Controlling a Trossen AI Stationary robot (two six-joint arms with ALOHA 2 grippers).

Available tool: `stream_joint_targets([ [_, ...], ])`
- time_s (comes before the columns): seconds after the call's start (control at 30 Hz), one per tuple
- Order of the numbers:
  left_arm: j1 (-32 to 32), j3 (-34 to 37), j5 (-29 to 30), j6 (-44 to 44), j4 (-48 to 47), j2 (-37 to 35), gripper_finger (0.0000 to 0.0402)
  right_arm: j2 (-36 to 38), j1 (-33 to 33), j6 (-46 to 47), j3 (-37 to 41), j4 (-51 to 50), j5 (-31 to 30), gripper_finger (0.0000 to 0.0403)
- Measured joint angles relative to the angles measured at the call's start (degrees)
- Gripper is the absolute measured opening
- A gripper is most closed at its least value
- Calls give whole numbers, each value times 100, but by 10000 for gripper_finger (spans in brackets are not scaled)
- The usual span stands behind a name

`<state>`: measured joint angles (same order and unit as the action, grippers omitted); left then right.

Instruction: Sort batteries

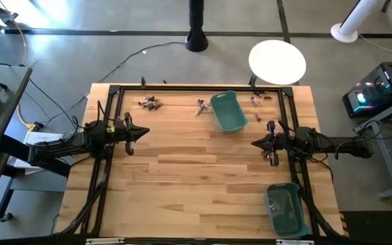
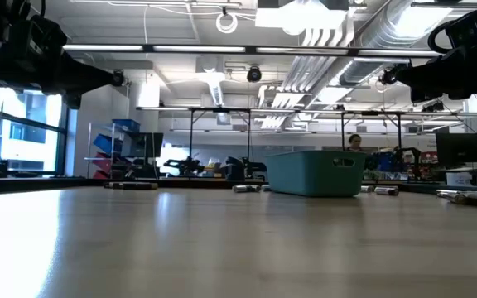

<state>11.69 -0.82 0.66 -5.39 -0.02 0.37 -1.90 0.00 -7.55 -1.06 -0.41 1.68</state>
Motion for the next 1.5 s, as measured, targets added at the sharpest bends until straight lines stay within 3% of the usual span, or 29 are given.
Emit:
stream_joint_targets([
  [0.2,1,0,1,-200,18,1,1,0,0,0,0,-2,1,0],
  [0.5,-45,0,-33,-1421,869,6,1,0,1,0,0,0,1,0],
  [0.73,-381,0,-133,-1007,2422,6,1,1,1,0,0,0,1,0],
  [0.9,-652,-7,490,-608,2978,121,1,-1,0,0,0,0,-1,0],
  [1.07,-795,-57,1730,-494,2830,488,0,-1,0,0,0,-1,1,0],
  [1.2,-739,-628,2676,-672,1688,1020,0,0,0,0,0,-1,-1,0],
  [1.33,-487,-1368,2724,-797,819,1846,7,-1,0,0,0,-1,-1,0],
  [1.5,31,-2074,2273,-400,659,3208,43,-1,0,0,0,0,0,0],
])
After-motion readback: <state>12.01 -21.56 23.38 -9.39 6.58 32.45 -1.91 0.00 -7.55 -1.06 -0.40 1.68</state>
